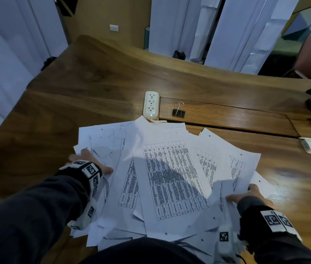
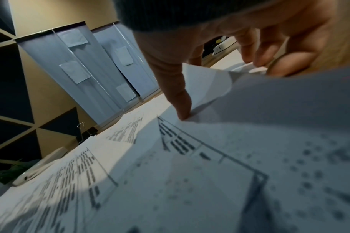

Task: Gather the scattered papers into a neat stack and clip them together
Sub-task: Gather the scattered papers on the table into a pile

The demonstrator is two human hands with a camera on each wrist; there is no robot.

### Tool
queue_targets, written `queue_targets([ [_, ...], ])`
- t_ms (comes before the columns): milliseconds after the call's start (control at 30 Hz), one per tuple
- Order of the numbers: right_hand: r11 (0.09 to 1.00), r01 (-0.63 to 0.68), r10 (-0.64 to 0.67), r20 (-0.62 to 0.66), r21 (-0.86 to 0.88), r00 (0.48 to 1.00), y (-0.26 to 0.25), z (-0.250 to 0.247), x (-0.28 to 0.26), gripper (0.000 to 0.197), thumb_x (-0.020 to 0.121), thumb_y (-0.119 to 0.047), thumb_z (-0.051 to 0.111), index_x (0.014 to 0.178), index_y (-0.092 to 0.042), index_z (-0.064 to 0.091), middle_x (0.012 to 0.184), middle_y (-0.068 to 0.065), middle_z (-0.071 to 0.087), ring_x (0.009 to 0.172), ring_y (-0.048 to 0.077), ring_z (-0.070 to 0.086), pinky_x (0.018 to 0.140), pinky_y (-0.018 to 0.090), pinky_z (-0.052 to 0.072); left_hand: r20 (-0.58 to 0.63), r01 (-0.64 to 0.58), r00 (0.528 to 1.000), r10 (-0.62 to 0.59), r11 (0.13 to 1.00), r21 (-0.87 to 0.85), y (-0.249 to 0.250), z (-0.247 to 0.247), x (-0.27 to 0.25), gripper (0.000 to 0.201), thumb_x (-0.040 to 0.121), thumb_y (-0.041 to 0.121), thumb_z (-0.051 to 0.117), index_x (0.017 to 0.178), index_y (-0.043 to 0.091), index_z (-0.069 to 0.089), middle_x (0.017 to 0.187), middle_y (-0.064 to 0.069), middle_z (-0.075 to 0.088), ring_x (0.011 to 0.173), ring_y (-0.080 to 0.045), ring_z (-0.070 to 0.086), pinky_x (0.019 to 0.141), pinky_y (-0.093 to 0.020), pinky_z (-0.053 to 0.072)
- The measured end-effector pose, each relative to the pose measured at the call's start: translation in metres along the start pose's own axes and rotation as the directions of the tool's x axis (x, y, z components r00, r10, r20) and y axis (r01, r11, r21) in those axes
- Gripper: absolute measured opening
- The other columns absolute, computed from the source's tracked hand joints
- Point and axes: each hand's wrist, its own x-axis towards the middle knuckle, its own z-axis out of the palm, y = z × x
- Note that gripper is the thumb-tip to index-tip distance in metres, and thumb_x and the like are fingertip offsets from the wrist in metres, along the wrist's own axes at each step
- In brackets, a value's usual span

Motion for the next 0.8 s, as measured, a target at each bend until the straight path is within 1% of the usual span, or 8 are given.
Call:
queue_targets([
  [133,0.999,0.038,-0.038,0.005,-0.02,0.999,-0.008,-0.001,-0.013,0.068,0.06,-0.018,0.08,0.116,-0.014,0.042,0.113,0.02,0.057,0.08,0.031,0.055,0.055,0.029,0.039,-0.002,-0.006,1.0,0.006,1.0,-0.029,-0.001,-0.001,-0.005,0.109,0.044,0.055,0.081,0.129,0.014,0.026,0.125,-0.018,0.039,0.109,-0.035,0.049,0.091,-0.044,0.044],
  [267,0.998,0.016,-0.019,-0.039,-0.061,0.999,-0.007,0.002,-0.021,0.067,0.064,-0.023,0.076,0.12,-0.011,0.041,0.117,0.022,0.051,0.099,0.037,0.052,0.081,0.039,0.046,-0.013,0.048,0.999,-0.049,0.996,-0.082,-0.003,-0.004,-0.009,0.122,0.047,0.049,0.084,0.138,0.009,0.012,0.132,-0.019,0.034,0.119,-0.036,0.042,0.096,-0.044,0.039],
  [333,0.995,0.011,-0.019,-0.078,-0.096,0.997,-0.007,0.001,-0.025,0.072,0.063,-0.029,0.075,0.123,-0.016,0.037,0.119,0.022,0.045,0.106,0.041,0.048,0.085,0.044,0.044,-0.022,0.053,0.998,-0.055,0.997,-0.064,-0.003,-0.005,-0.008,0.129,0.045,0.051,0.084,0.14,0.005,0.01,0.135,-0.02,0.033,0.123,-0.035,0.04,0.099,-0.044,0.038],
  [400,0.994,0.0,-0.007,-0.061,-0.109,0.998,-0.007,-0.002,-0.027,0.075,0.064,-0.03,0.075,0.126,-0.018,0.034,0.12,0.022,0.045,0.108,0.042,0.047,0.088,0.047,0.045,-0.015,0.047,0.999,-0.049,0.995,-0.092,-0.004,-0.005,-0.006,0.125,0.042,0.051,0.085,0.136,0.002,0.018,0.134,-0.019,0.039,0.122,-0.035,0.042,0.099,-0.043,0.039],
  [500,0.988,0.017,-0.018,-0.008,-0.152,1.0,-0.008,-0.006,-0.026,0.08,0.064,-0.032,0.078,0.129,-0.015,0.034,0.124,0.023,0.048,0.111,0.041,0.048,0.089,0.046,0.045,0.027,0.017,1.0,-0.011,0.973,-0.229,-0.004,-0.004,-0.006,0.112,0.041,0.038,0.089,0.128,0.002,0.028,0.128,-0.019,0.049,0.116,-0.037,0.05,0.097,-0.045,0.042],
  [600,0.98,-0.009,0.015,0.028,-0.199,0.999,-0.009,-0.006,-0.029,0.085,0.056,-0.036,0.082,0.125,-0.014,0.037,0.123,0.022,0.049,0.112,0.041,0.048,0.092,0.048,0.047,0.007,-0.031,0.999,0.035,0.947,-0.321,0.001,-0.002,-0.011,0.098,0.046,0.023,0.089,0.12,0.007,0.028,0.119,-0.02,0.053,0.105,-0.038,0.055,0.088,-0.045,0.046],
  [700,0.979,0.007,0.011,0.083,-0.205,0.996,-0.014,-0.004,-0.031,0.077,0.068,-0.021,0.078,0.13,-0.002,0.036,0.131,0.024,0.05,0.116,0.04,0.051,0.098,0.046,0.041,-0.021,-0.097,0.995,0.096,0.939,-0.329,0.006,0.003,-0.021,0.093,0.047,0.017,0.086,0.116,0.014,0.024,0.111,-0.018,0.054,0.092,-0.035,0.058,0.073,-0.038,0.049],
  [800,0.977,-0.006,0.028,0.1,-0.215,0.995,-0.017,-0.004,-0.032,0.076,0.073,-0.021,0.074,0.134,0.002,0.035,0.136,0.023,0.048,0.12,0.038,0.049,0.102,0.046,0.039,-0.024,-0.152,0.988,0.154,0.922,-0.357,0.006,0.003,-0.022,0.094,0.051,0.012,0.083,0.121,0.017,0.021,0.104,-0.014,0.054,0.088,-0.033,0.058,0.073,-0.039,0.049],
])
